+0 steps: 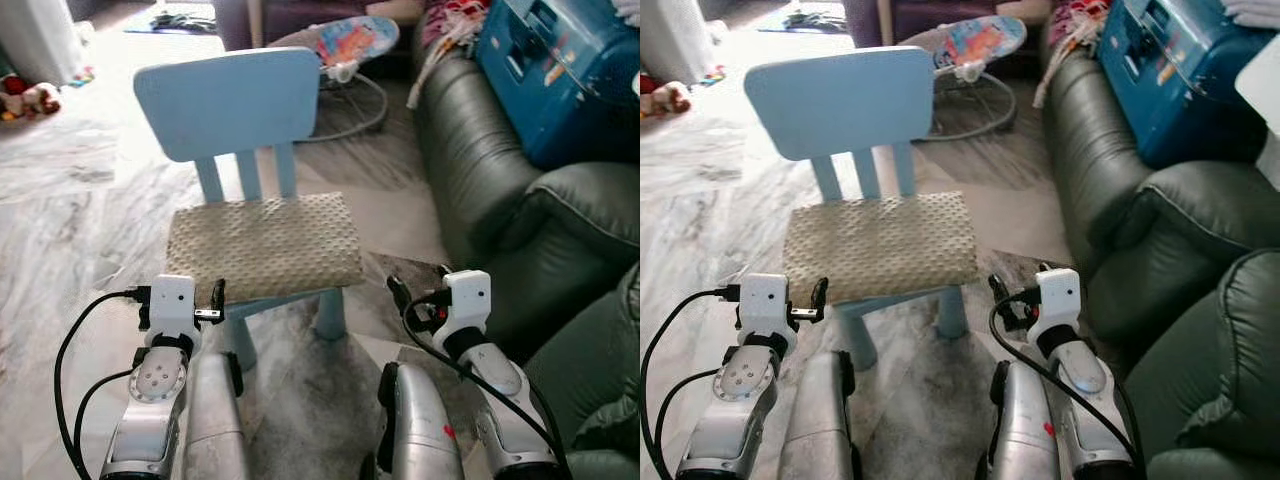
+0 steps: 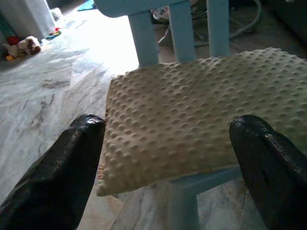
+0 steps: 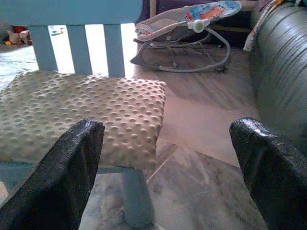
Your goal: Move the pillow to the sofa
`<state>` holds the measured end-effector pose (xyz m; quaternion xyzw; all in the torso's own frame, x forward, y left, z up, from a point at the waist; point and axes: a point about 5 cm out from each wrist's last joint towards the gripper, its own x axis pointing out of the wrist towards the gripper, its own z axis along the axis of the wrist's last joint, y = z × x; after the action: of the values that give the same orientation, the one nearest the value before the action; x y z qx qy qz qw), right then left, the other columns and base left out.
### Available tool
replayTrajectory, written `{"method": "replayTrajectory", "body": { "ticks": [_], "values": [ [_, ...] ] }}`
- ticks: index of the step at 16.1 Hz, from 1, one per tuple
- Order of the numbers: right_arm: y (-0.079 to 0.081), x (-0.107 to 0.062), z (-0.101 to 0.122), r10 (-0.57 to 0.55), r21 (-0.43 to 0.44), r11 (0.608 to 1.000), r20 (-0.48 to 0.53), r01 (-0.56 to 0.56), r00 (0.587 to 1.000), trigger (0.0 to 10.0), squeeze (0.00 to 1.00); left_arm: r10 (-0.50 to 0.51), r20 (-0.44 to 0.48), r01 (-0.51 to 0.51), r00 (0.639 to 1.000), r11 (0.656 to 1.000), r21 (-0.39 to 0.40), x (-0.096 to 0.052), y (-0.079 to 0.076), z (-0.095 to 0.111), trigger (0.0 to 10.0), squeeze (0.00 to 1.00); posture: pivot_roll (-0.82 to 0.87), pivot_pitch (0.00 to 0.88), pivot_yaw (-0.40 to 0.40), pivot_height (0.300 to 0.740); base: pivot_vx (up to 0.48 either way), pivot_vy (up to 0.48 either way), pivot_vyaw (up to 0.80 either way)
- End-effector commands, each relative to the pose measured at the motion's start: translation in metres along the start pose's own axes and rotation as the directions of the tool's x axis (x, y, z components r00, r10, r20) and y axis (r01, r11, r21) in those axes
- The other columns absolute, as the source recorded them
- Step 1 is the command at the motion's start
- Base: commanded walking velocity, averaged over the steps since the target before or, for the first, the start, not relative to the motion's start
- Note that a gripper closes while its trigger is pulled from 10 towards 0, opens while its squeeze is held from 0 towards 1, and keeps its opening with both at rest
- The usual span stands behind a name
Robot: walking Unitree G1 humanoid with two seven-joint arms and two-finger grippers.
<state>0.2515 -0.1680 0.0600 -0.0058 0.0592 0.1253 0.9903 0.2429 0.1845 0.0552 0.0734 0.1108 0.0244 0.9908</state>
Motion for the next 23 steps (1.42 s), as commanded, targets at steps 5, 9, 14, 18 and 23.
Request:
{"method": "replayTrajectory", "body": {
  "ticks": [5,9,14,18,23],
  "values": [
    [0.0014,-0.0009,0.0005,0.022,-0.014,1.0,0.002,-0.022,1.0,10.0,0.0,-0.003,0.015,0.003,1.0,1.0,0.006,0.0001,0.0005,0.0031,10.0,0.0,0.01,0.0,-0.029,0.519,0.316,0.0,0.08],
    [0.0018,-0.0004,0.0007,0.019,-0.008,1.0,0.001,-0.019,1.0,10.0,0.0,-0.006,0.015,0.006,1.0,1.0,0.004,-0.0001,-0.0005,0.0033,10.0,0.0,0.01,0.0,-0.031,0.519,0.361,0.0,0.46],
    [0.0008,0.0003,0.0003,0.013,-0.002,1.0,-0.003,-0.013,1.0,10.0,0.0,-0.009,0.012,0.009,1.0,1.0,0.001,-0.0007,-0.001,0.0024,10.0,0.0,0.01,0.0,-0.031,0.519,0.14,0.0,0.0],
    [0.0018,-0.0007,0.0003,0.032,-0.015,0.999,-0.001,-0.032,0.999,10.0,0.0,-0.01,0.01,0.01,1.0,1.0,0.0,-0.0009,-0.0016,0.0023,10.0,0.0,0.01,0.0,-0.032,0.519,0.0,0.0,0.35],
    [0.0008,0.0011,0.0012,0.018,-0.008,1.0,0.001,-0.018,1.0,10.0,0.0,-0.01,0.008,0.01,1.0,1.0,-0.001,-0.0011,-0.0015,0.0021,10.0,0.0,0.01,0.0,-0.033,0.519,0.048,0.0,0.36]
  ]
}}
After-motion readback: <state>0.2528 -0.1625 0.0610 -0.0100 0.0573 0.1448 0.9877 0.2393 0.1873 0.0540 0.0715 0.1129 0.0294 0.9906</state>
